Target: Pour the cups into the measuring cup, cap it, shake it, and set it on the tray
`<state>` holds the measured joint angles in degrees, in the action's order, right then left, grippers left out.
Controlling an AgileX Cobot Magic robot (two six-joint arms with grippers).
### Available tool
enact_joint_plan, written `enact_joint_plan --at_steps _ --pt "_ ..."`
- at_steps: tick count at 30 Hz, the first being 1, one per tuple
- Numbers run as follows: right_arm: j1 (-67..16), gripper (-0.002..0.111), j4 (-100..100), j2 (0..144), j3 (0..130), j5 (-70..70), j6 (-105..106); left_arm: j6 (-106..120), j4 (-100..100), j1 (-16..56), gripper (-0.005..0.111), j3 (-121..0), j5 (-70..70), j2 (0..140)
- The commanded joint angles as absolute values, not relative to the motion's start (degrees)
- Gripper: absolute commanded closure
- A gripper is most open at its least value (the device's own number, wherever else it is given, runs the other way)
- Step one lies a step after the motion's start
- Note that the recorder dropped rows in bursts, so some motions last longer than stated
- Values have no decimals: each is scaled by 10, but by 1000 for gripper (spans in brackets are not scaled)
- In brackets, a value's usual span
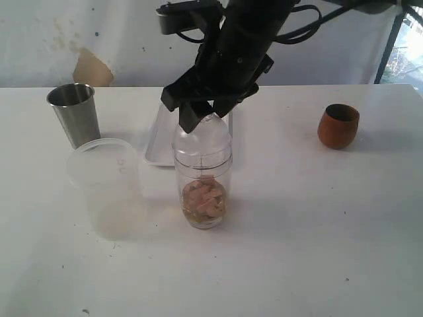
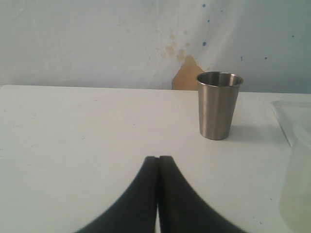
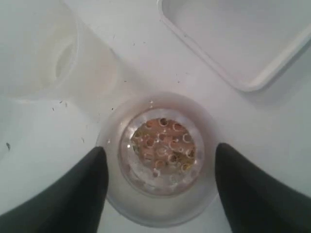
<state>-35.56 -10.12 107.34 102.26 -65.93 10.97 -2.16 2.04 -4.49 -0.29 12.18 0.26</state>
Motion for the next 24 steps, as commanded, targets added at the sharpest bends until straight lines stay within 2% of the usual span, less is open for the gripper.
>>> enact_joint_plan --at_steps 1,14,17,21,24 --pt "-356 49 -93 1072 1022 -664 115 -23 13 -44 107 0 116 0" --pt "-356 52 -91 1013 1022 -609 122 -23 13 -44 107 0 116 0" --pt "-356 66 -94 1002 1022 -598 122 -23 13 -44 107 0 116 0" --pt "-356 106 -104 1001 1016 -604 153 -23 13 -44 107 0 116 0" --pt "-356 108 -110 1001 997 -598 184 -23 13 -44 107 0 116 0"
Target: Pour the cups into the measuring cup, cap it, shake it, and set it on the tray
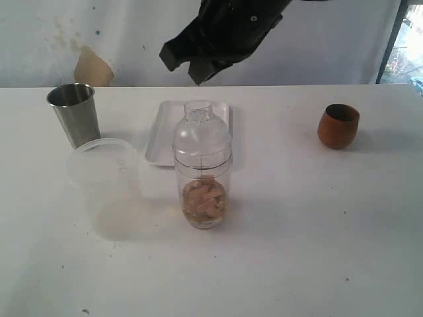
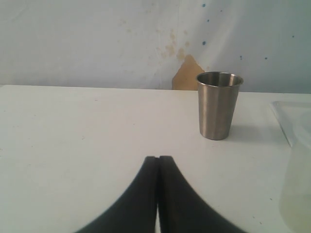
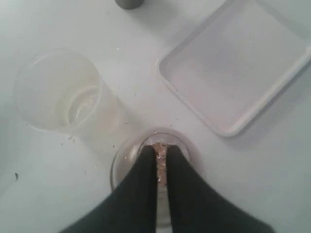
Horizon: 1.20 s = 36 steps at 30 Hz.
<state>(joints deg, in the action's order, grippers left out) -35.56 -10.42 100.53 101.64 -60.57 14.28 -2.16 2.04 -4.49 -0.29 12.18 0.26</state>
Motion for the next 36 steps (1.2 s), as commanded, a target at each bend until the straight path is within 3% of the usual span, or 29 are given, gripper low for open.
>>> enact_joint_plan --at_steps 1,18,36 --pt "-356 108 -110 1001 988 -590 191 -23 13 -44 107 0 116 0" --pt "-356 108 -110 1001 887 -515 215 -23 13 -44 107 0 116 0" --pt "-356 108 -179 963 885 -485 250 -23 13 -44 107 0 116 0"
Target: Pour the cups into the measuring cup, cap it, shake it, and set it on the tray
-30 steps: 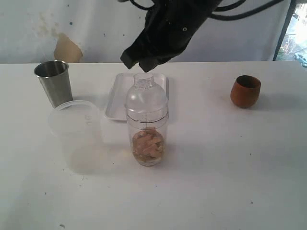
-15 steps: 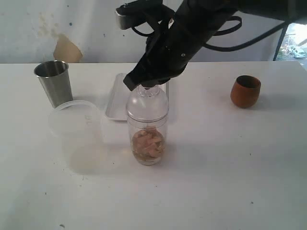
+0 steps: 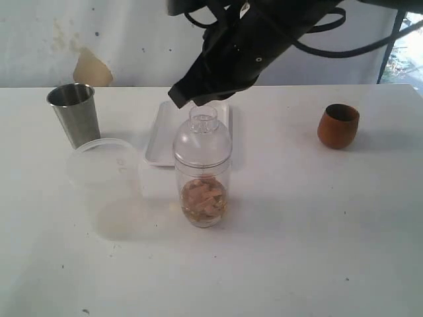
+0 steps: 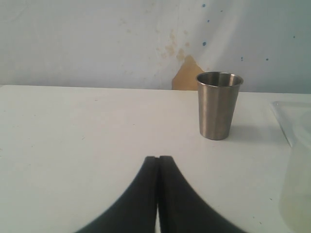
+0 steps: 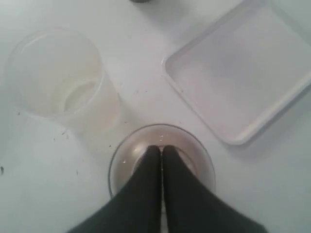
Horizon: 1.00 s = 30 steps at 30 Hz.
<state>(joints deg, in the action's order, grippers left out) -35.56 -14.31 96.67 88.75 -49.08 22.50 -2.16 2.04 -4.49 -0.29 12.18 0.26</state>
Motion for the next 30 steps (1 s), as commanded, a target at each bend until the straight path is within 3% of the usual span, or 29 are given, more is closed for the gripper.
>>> enact_joint_plan --at_steps 1,30 --pt "-359 108 -181 969 885 -486 254 -23 13 -44 107 0 116 0" --pt "-359 108 -157 985 853 -456 254 -23 13 -44 107 0 116 0"
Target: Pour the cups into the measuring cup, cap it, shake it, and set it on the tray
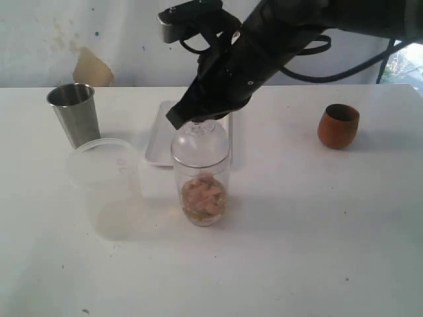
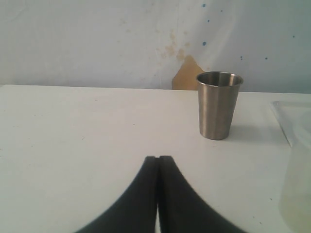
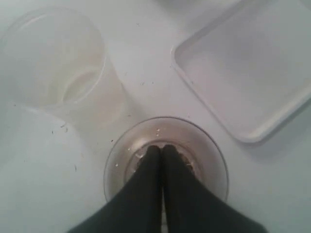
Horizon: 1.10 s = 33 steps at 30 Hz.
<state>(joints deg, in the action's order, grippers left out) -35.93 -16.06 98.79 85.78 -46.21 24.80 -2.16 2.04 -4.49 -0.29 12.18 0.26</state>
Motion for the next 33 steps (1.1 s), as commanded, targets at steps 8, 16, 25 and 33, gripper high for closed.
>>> enact_joint_plan --at_steps 8,16,25,33 --pt "-359 108 -143 941 852 -445 253 -23 13 -44 107 0 116 0" --pt "-359 108 -143 955 815 -439 253 -23 13 -44 107 0 116 0" --pt "-359 104 -140 901 816 -378 282 -23 13 -44 107 0 116 0" --pt "-353 29 -87 849 816 -442 214 -23 13 -44 107 0 116 0"
